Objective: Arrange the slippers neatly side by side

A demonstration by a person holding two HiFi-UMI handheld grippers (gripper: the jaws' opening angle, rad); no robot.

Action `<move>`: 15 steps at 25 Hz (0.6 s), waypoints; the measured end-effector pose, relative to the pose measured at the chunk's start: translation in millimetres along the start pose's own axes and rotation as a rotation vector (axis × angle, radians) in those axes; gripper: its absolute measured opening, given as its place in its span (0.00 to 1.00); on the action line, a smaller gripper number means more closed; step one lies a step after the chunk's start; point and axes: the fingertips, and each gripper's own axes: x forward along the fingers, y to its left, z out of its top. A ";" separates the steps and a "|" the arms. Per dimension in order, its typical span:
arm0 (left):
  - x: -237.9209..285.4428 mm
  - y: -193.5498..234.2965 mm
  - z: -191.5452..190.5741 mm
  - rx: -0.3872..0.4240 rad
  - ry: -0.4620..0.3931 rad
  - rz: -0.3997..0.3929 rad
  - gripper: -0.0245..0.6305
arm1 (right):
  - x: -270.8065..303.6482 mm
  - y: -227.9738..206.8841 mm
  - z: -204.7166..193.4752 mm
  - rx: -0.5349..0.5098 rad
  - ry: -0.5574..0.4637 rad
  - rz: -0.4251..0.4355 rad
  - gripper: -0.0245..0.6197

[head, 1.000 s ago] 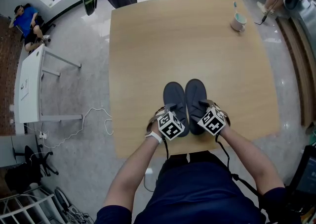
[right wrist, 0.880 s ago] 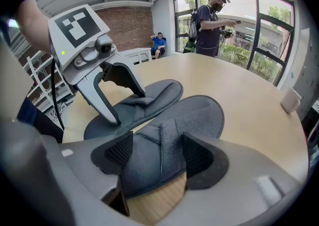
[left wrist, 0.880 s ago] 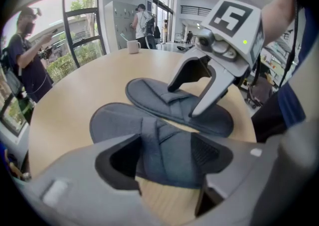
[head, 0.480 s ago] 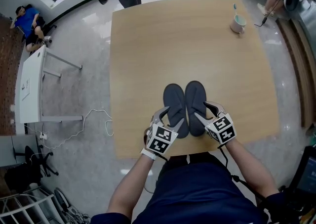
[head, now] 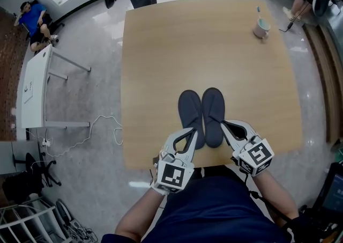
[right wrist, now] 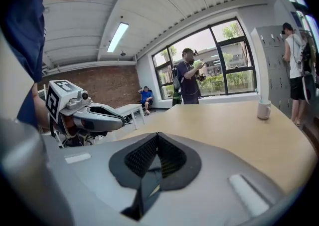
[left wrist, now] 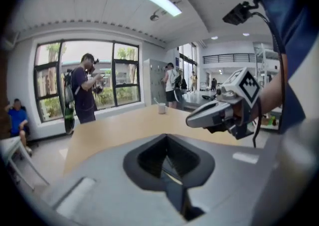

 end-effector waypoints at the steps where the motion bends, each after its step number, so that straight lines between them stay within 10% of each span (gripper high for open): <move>1: -3.0 -1.7 11.6 0.033 -0.024 0.005 0.04 | -2.7 2.7 9.9 -0.005 -0.030 -0.008 0.05; 15: -20.2 4.8 68.9 -0.098 -0.156 0.030 0.04 | -18.2 8.4 66.0 -0.037 -0.154 -0.046 0.05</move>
